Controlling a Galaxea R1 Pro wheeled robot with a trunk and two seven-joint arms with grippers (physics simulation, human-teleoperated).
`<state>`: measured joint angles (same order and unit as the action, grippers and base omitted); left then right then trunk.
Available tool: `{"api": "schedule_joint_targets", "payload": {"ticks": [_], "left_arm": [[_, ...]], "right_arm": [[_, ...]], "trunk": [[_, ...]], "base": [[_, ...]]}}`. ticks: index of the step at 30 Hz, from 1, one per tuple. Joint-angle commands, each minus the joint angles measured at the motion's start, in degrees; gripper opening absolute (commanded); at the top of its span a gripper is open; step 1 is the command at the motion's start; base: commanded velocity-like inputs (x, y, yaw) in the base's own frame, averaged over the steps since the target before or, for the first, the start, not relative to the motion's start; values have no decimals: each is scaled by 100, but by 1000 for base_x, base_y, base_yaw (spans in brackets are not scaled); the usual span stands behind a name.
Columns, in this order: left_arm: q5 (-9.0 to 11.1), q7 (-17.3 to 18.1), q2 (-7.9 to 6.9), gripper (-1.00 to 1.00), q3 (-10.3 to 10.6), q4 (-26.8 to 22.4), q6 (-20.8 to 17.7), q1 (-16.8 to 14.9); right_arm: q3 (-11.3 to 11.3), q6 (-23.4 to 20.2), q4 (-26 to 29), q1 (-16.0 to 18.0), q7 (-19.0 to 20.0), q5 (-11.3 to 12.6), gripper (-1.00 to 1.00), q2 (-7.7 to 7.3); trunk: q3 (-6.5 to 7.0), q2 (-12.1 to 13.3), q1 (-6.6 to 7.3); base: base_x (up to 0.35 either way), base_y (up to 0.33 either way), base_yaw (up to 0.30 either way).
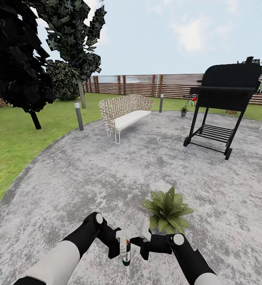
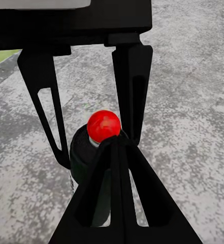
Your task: Pick up the pesticide atomizer in the garden and spray insectifuge to fully cover both potted plants in the garden.
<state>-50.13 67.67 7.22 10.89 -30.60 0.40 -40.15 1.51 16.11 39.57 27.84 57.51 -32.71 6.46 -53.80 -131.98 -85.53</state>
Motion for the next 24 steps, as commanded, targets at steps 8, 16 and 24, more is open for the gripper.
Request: {"api": "schedule_joint_targets", "payload": {"ticks": [8, 16, 24], "left_arm": [[-138, -344, -82, -100, 74, -1, -64, -34], [-1420, -343, -587, -100, 72, 269, -104, -31], [-1541, -434, -1369, -100, -1, 399, -92, 0]], "right_arm": [[14, 24, 7, 2, 15, -42, -100, 4], [8, 26, -1, 2, 15, -42, -100, -2], [17, 32, -18, 2, 15, -51, 100, -11]], "trunk": [[-6, -2, 1], [-6, -2, 1], [-6, -2, 1]], "base": [[0, 0, 0], [0, 0, 0], [0, 0, 0]]}}
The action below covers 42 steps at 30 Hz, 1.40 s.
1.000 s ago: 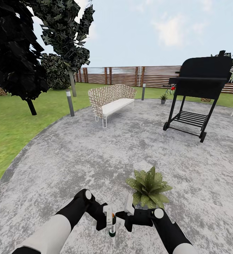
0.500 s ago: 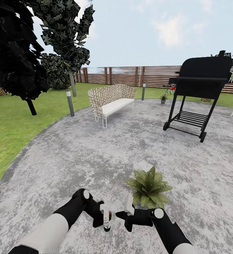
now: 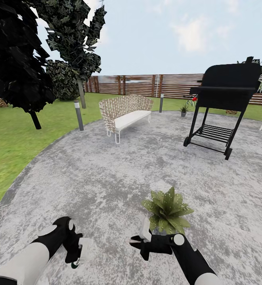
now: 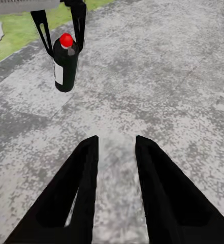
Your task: Pick up the pesticide atomizer in the garden and spray insectifuge to fully cover both potted plants in the garden.
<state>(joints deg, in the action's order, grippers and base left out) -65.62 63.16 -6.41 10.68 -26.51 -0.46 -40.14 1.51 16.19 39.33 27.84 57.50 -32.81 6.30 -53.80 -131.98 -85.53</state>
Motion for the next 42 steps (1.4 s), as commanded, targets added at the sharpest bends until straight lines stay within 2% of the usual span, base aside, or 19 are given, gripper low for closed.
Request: {"api": "schedule_joint_targets", "payload": {"ticks": [1, 3, 4, 5, 8, 10, 11, 12, 14, 16, 18, 21, 25, 29, 30, 31, 32, 35, 42], "left_arm": [[42, -50, -62, -100, -41, 5, -6, 7], [167, -348, -109, -100, -346, 137, -7, 93], [239, -687, -120, -100, -626, 277, -2, 174], [302, -1247, -126, -100, -1019, 449, 10, 260], [366, -2092, -89, -100, -1740, 720, 28, 323], [576, -2608, -48, -100, -2389, 875, 41, 336], [1141, -3330, -24, -100, -3154, 1143, 92, 346], [1393, -3658, -22, -100, -3311, 1255, 163, 347], [1959, -4383, -17, -100, -3433, 1470, 361, 348], [2462, -4959, -12, -100, -3462, 1780, 547, 354], [2809, -5441, -7, -100, -3472, 2118, 868, 408], [2992, -6133, 58, -100, -3476, 2312, 1357, 782], [3054, -6498, 123, -100, -3490, 2318, 1606, 1107], [3355, -6536, 138, -100, -3481, 2370, 1734, 1160], [3423, -6535, 140, -100, -3481, 2394, 1724, 1172], [3481, -6537, 140, -100, -3484, 2395, 1729, 1174], [3673, -6525, 293, -100, -3504, 2319, 1762, 1175], [3876, -6493, 317, -100, -3495, 2304, 1782, 1175], [4033, -6414, 261, -100, -3480, 2318, 1780, 1250]], "right_arm": [[20, 24, -5, 2, 15, -41, 100, 0], [34, 24, -11, 2, 5, -48, 100, -4], [48, 28, -15, 2, -7, -58, 100, -11], [55, 34, -29, 2, -25, -73, 100, -26], [70, 40, -44, -4, -312, -89, 100, -65], [75, 45, -160, -16, -856, -81, 100, -177], [145, 54, -700, -22, -1902, -61, 100, -317], [260, 62, -1016, -28, -2477, -55, 100, -340], [586, 319, -1754, -32, -3691, -51, 100, -360], [734, 931, -2296, -32, -4467, -55, 100, -364], [783, 1437, -2707, -33, -5065, -58, 100, -368], [810, 1850, -3019, -101, -6131, -51, 100, -463], [815, 2274, -3090, -365, -7026, -37, 100, -544], [823, 2338, -3139, -455, -7338, -29, 100, -549], [825, 2338, -3176, -462, -7363, 114, 100, -505], [825, 2342, -3224, -463, -7366, 323, 100, -498], [825, 2336, -3323, -464, -7359, 1095, 100, -531], [820, 2336, -3404, -464, -7359, 1149, 100, -533], [816, 2336, -3415, -464, -7351, 1147, 100, -543]], "trunk": [[-6, -2, 1], [-6, -2, 1], [-6, -2, 1], [-6, -2, 1], [-6, -2, 1], [-6, -2, 1], [-6, -2, 1], [-6, -2, 1], [-6, -2, 1], [-6, -2, 1], [-6, -2, 1], [-6, -2, 1], [-6, -2, 1], [-6, -2, 1], [-6, -2, 1], [-6, -2, 1], [-6, -2, 1], [-6, -2, 1], [-6, -2, 1]], "base": [[0, 0, 0], [0, 0, 0], [0, 0, 0], [0, 0, 0], [0, 0, 0], [0, 0, 0], [0, 0, 0], [0, 0, 0], [0, 0, 0], [0, 0, 0], [0, 0, 0], [0, 0, 0], [0, 0, 0], [0, 0, 0], [0, 0, 0], [0, 0, 0], [0, 0, 0], [0, 0, 0], [0, 0, 0]]}}
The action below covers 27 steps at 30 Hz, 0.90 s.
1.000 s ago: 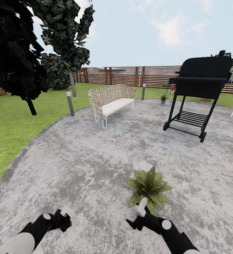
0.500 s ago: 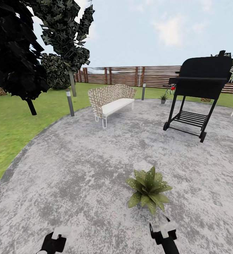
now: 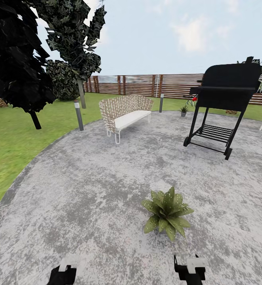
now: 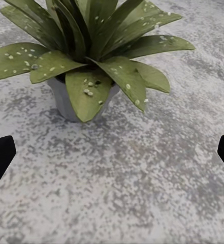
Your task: Pick up the pesticide atomizer in the garden and spray insectifuge to fully cover both potted plants in the garden.
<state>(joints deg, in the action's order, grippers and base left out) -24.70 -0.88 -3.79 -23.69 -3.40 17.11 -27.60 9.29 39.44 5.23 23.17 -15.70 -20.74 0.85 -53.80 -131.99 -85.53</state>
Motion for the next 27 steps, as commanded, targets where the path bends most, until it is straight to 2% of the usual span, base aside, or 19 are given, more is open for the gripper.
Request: {"api": "schedule_joint_targets", "payload": {"ticks": [1, 10, 27], "left_arm": [[-52, -9, 2, -100, -42, 7, 26, 19], [-53, -8, 18, -100, -31, 6, 25, 44], [-105, -18, 2, -100, -17, 15, 20, 61]], "right_arm": [[38, 11, -9, 2, -30, -62, 100, 3], [38, 11, -12, -37, -21, -70, 100, 3], [38, 11, -132, -41, -29, -71, 100, 3]], "trunk": [[-5, -2, 1], [-5, -2, 1], [-5, -2, 1]], "base": [[0, 0, 0], [0, 57, 0], [0, 308, 0]]}}
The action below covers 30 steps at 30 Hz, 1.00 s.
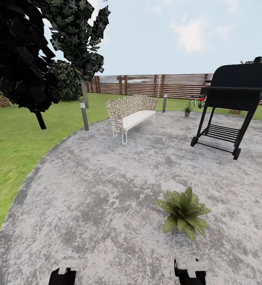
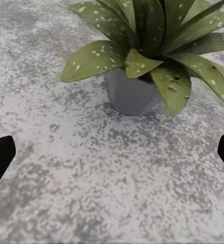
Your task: Pick up the pesticide atomizer in the garden and spray insectifuge to fully cover both potted plants in the garden.
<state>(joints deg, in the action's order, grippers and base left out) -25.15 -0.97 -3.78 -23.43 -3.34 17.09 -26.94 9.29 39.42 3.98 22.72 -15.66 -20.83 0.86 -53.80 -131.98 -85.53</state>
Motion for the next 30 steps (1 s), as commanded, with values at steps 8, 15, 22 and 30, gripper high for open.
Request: {"api": "schedule_joint_targets", "payload": {"ticks": [8, 15, 22, 30], "left_arm": [[-66, -9, 0, -100, -30, 17, 22, -4], [-61, 0, 0, -100, 6, 3, 31, 66], [-60, 0, 0, -100, 14, 0, 31, 84], [-57, 0, 8, -100, 14, 0, 31, 108]], "right_arm": [[37, 13, -81, 2, -36, -69, 100, 2], [37, 5, -82, 4, -37, -65, 100, 10], [30, 5, -82, 2, -34, -70, 100, 16], [29, -3, -193, 2, -18, -70, 100, 35]], "trunk": [[-5, -2, 1], [-5, -2, 1], [-5, -2, 1], [-5, -2, 1]], "base": [[0, 299, 0], [40, 303, 0], [216, 284, 0], [240, 251, 0]]}}
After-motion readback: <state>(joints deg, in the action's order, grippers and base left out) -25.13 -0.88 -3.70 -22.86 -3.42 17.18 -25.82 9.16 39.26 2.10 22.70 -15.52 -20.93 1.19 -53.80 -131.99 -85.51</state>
